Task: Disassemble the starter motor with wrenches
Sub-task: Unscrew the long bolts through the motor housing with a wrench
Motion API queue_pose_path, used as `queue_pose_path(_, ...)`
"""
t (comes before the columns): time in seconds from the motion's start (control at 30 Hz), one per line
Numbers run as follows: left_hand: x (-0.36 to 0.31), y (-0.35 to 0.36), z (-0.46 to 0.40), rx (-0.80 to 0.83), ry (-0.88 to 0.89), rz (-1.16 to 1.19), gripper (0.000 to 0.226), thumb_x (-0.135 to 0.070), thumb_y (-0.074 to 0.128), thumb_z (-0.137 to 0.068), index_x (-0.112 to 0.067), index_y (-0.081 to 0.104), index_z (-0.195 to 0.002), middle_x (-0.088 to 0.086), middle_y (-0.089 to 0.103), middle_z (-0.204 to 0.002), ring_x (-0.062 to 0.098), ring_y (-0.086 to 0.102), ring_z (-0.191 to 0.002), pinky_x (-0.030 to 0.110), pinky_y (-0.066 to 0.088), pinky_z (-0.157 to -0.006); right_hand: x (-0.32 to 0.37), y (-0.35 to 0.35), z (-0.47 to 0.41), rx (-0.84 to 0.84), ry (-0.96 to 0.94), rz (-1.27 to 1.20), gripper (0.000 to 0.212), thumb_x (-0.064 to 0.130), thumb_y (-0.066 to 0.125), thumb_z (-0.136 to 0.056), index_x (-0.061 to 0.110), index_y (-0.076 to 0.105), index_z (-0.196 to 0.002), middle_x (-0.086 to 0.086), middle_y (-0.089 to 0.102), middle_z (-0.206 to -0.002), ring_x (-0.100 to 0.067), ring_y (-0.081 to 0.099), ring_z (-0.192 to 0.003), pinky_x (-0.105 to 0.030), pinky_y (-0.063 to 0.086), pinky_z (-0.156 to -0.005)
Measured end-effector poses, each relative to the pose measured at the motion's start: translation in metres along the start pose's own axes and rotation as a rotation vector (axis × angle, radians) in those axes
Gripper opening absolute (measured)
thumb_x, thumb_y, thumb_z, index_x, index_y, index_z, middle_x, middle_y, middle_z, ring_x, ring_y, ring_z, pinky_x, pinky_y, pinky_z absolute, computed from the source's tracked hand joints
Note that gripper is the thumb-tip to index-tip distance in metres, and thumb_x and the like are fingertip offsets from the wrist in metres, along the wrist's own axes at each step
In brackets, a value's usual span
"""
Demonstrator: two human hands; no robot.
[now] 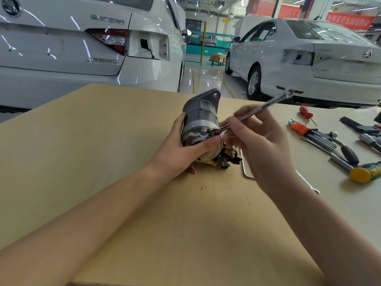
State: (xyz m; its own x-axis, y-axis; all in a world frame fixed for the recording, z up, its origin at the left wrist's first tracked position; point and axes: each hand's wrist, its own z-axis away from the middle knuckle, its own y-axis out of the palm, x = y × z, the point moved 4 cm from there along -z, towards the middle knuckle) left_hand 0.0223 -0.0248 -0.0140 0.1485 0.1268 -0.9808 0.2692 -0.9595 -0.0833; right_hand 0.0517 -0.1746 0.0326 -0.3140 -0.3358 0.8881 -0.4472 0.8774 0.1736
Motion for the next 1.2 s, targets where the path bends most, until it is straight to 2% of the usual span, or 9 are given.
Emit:
queue_pose_path(0.07,0.001,0.000,0.000,0.005,-0.011,-0.001,0.129,-0.059,0.075,-0.044,-0.035,0.012,-0.154,-0.007,0.057,-0.122,0.007,0.067,-0.085,0.029,0.053,-0.047,0.013,0.011,-0.004,0.082,-0.178,0.283,0.029,-0.005,0.059,-0.089,0.016,0.059,-0.109,-0.012,0.064,-0.076,-0.010,0.056,-0.059,-0.021,0.050,-0.057)
queue_pose_path(0.17,0.002,-0.001,-0.001,0.024,-0.011,-0.004,0.116,-0.052,0.077,-0.055,-0.032,0.019,-0.153,-0.006,0.059,-0.119,0.005,0.066,-0.082,0.031,0.053,-0.048,0.020,0.035,-0.013,0.211,-0.362,0.699,0.041,0.000,0.060,-0.089,0.018,0.059,-0.126,0.005,0.063,-0.081,0.001,0.055,-0.067,-0.018,0.047,-0.066)
queue_pose_path(0.27,0.005,-0.004,-0.002,0.036,0.005,-0.024,0.086,-0.032,0.078,-0.077,-0.026,0.029,-0.148,-0.004,0.060,-0.110,0.003,0.065,-0.076,0.033,0.054,-0.051,0.021,0.050,-0.014,0.319,-0.431,0.994,0.036,0.004,0.059,-0.091,0.013,0.062,-0.126,0.000,0.068,-0.102,-0.010,0.061,-0.092,-0.030,0.051,-0.083)
queue_pose_path(0.33,0.003,-0.003,-0.001,0.034,0.004,-0.015,0.097,-0.043,0.079,-0.069,-0.028,0.027,-0.150,-0.003,0.059,-0.119,0.005,0.066,-0.082,0.033,0.053,-0.051,0.026,0.048,-0.012,0.313,-0.428,0.825,0.035,0.002,0.060,-0.090,0.014,0.064,-0.122,-0.002,0.068,-0.096,-0.011,0.062,-0.085,-0.030,0.053,-0.080)
queue_pose_path(0.47,-0.001,-0.001,0.003,-0.001,-0.015,-0.010,0.124,-0.058,0.077,-0.050,-0.034,0.015,-0.154,-0.005,0.055,-0.127,0.012,0.067,-0.093,0.029,0.052,-0.047,0.029,0.021,-0.010,0.099,-0.276,0.083,0.020,-0.002,0.056,-0.090,0.009,0.063,-0.105,-0.004,0.062,-0.074,-0.007,0.057,-0.060,-0.017,0.045,-0.055)
queue_pose_path(0.67,-0.002,0.000,0.003,-0.038,0.032,-0.017,0.123,-0.058,0.075,-0.045,-0.026,0.023,-0.151,-0.009,0.058,-0.117,0.007,0.067,-0.087,0.030,0.054,-0.046,-0.013,-0.003,0.002,-0.162,0.171,-0.341,0.018,-0.008,0.044,-0.094,0.008,0.048,-0.087,-0.008,0.062,-0.067,-0.016,0.054,-0.053,-0.025,0.048,-0.053)
queue_pose_path(0.87,-0.003,0.000,0.004,-0.032,0.063,-0.021,0.114,-0.053,0.073,-0.049,-0.024,0.024,-0.148,-0.008,0.059,-0.113,-0.005,0.065,-0.078,0.028,0.053,-0.045,-0.019,0.000,0.001,-0.139,0.211,-0.407,0.018,-0.007,0.047,-0.092,0.009,0.049,-0.086,-0.009,0.064,-0.068,-0.016,0.059,-0.052,-0.024,0.051,-0.053)
queue_pose_path(1.1,-0.003,0.000,0.004,-0.032,0.048,-0.015,0.119,-0.055,0.073,-0.049,-0.023,0.021,-0.151,-0.005,0.058,-0.120,0.006,0.065,-0.088,0.029,0.053,-0.046,-0.014,0.002,0.005,-0.104,0.103,-0.303,0.016,-0.006,0.051,-0.092,0.009,0.050,-0.086,-0.012,0.065,-0.075,-0.018,0.062,-0.055,-0.024,0.052,-0.056)
queue_pose_path(1.2,-0.002,-0.001,0.002,-0.026,0.029,-0.006,0.117,-0.055,0.076,-0.052,-0.025,0.021,-0.151,-0.004,0.058,-0.121,0.010,0.066,-0.091,0.030,0.053,-0.047,-0.004,0.004,0.003,-0.060,-0.010,-0.071,0.018,-0.006,0.052,-0.092,0.012,0.052,-0.087,-0.010,0.063,-0.076,-0.015,0.060,-0.058,-0.023,0.051,-0.058)
